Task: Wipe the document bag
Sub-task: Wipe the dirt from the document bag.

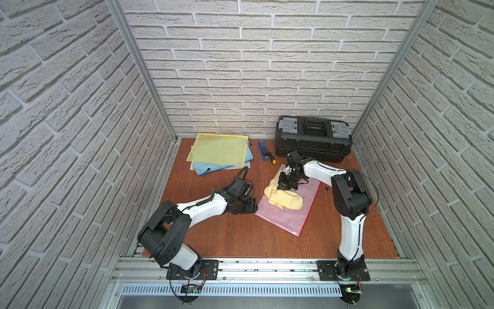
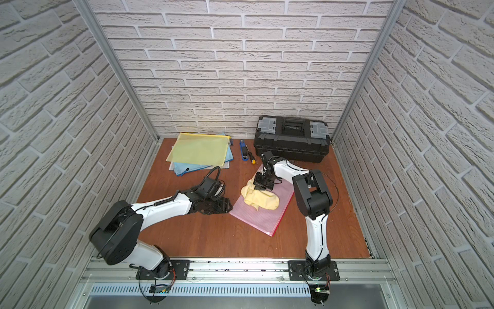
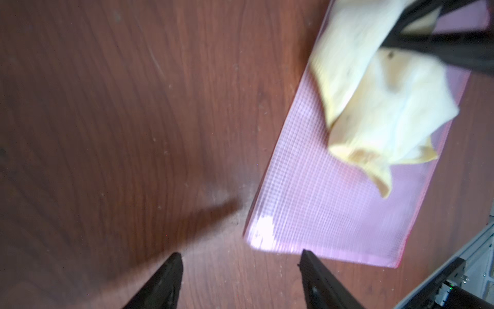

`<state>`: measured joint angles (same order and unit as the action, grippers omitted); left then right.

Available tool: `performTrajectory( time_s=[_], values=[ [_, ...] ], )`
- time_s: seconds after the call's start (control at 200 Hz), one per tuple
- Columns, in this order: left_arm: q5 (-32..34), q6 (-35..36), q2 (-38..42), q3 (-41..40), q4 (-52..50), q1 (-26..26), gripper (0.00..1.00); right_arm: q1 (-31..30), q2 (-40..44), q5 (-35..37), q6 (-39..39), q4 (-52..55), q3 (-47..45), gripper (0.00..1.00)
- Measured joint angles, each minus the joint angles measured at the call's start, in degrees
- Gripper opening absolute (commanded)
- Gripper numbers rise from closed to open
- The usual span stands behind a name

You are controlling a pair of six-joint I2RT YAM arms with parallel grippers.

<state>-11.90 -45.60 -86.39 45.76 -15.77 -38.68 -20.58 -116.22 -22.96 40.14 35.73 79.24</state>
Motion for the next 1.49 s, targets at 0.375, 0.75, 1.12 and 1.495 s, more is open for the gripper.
performTrajectory(
  time_s=[0.375, 0.75, 1.12, 1.495],
  values=[
    [-3.9, 0.3, -1.6, 0.8, -0.1, -2.6, 0.0, -3.9, 3.4, 0.3, 4.3, -2.2, -2.6, 0.02],
    [-5.2, -0.8, -6.8, 0.8, -0.6, -7.0, 0.0, -3.9, -0.7, -0.4, 4.0, -1.6, 4.7, 0.02],
    [-5.6, -1.2, -8.4, 2.0, -0.1, -7.0, 0.0, 7.7, -7.3, -2.9, 0.2, 1.9, 11.1, 0.02],
    [-6.4, -1.1, -10.0, 3.8, -0.6, -7.0, 0.0, 8.2, -2.1, 0.8, -3.5, 3.8, 4.6, 0.02]
  ],
)
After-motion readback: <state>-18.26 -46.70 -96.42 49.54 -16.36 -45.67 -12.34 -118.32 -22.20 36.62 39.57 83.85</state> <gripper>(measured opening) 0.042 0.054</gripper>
